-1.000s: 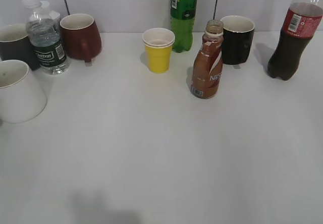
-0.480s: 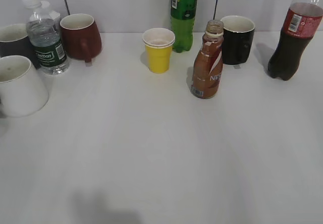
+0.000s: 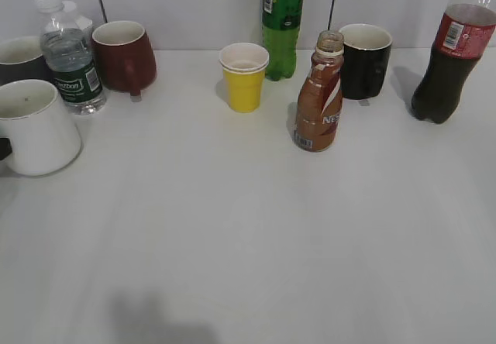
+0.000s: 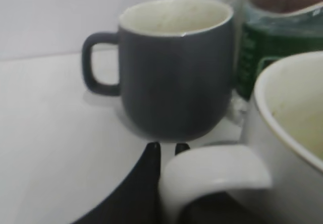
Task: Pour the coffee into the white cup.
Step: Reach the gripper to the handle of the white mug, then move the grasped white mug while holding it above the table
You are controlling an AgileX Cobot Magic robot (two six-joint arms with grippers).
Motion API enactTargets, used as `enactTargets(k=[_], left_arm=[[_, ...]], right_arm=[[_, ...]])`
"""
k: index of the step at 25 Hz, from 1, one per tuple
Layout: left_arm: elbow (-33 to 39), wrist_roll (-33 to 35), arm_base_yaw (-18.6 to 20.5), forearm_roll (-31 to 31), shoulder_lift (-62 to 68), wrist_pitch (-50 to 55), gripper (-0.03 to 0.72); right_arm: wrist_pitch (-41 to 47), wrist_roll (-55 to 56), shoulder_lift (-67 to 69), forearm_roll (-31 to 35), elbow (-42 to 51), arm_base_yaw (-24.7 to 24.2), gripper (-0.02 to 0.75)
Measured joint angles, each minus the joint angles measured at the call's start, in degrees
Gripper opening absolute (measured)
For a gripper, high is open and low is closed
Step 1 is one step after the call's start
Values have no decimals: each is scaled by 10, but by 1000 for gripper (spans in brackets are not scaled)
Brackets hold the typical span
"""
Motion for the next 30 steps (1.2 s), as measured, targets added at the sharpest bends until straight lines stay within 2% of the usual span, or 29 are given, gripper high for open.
enactTargets(k=[6, 11, 14, 21, 24, 30], left_arm=[[-5, -49, 0, 82, -28, -11, 49], [-64, -151, -6, 210, -31, -6, 48], [-104, -208, -30, 273, -31, -5, 48], [-151, -266, -106, 387, -22, -6, 47], [-153, -269, -122, 415, -21, -5, 47], [-153, -270, -124, 418, -21, 3, 47]], right_arm=[[0, 0, 0, 0, 0, 0, 570], [0, 0, 0, 0, 0, 0, 570], [0, 0, 0, 0, 0, 0, 570], [0, 0, 0, 0, 0, 0, 570], [0, 0, 0, 0, 0, 0, 570], [0, 0, 0, 0, 0, 0, 570]])
